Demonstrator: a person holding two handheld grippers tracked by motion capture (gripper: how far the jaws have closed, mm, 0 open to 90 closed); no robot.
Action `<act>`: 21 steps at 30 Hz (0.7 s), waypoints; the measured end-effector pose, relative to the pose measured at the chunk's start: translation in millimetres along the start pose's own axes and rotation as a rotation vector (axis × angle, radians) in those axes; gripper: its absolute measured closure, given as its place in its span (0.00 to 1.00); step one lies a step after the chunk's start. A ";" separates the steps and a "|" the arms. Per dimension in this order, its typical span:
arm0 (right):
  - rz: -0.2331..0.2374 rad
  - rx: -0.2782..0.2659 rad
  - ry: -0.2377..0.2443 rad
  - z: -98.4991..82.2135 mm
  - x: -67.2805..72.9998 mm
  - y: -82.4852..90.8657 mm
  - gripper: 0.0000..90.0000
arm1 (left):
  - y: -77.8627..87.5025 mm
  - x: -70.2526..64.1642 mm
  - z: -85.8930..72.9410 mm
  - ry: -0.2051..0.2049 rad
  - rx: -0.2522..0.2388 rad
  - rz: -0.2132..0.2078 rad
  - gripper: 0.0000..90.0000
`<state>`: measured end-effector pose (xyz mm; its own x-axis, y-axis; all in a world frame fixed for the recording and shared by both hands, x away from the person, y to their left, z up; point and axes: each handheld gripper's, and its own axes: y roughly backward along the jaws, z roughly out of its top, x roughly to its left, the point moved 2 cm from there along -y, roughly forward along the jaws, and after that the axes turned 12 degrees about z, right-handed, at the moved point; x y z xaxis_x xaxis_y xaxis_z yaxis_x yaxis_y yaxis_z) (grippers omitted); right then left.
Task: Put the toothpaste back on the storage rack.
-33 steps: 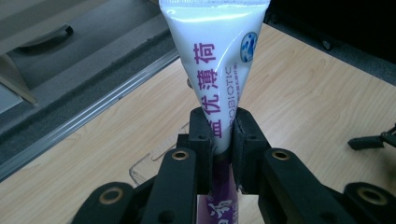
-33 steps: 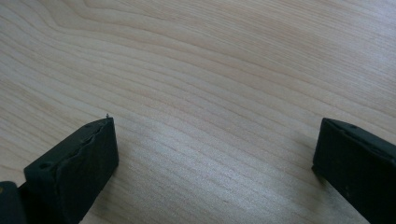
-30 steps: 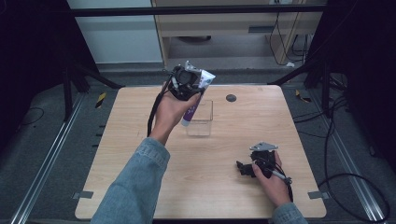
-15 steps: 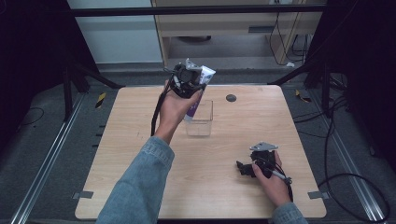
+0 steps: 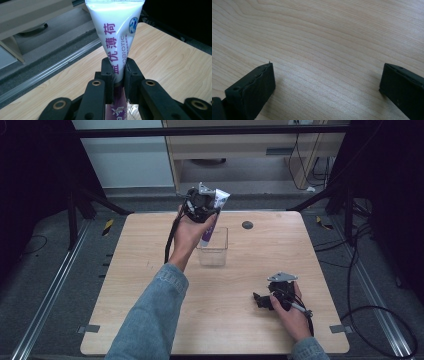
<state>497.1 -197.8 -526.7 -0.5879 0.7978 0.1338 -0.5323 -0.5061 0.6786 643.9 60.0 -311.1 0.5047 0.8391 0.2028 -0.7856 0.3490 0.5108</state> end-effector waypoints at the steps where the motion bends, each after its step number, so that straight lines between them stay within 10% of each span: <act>1: 0.001 0.001 -0.003 0.0 0.2 0.1 0.00 | -2.0 -0.1 -0.8 0.003 0.001 -0.001 0.88; 21: 0.002 0.001 -0.004 0.0 0.3 0.1 0.00 | -16.9 -2.8 -13.6 -0.015 -0.034 -0.001 0.88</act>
<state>496.8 -197.7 -526.6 -0.5867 0.7980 0.1380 -0.5303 -0.5074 0.6793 650.9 57.4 -331.7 0.5110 0.8322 0.2151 -0.7964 0.3642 0.4827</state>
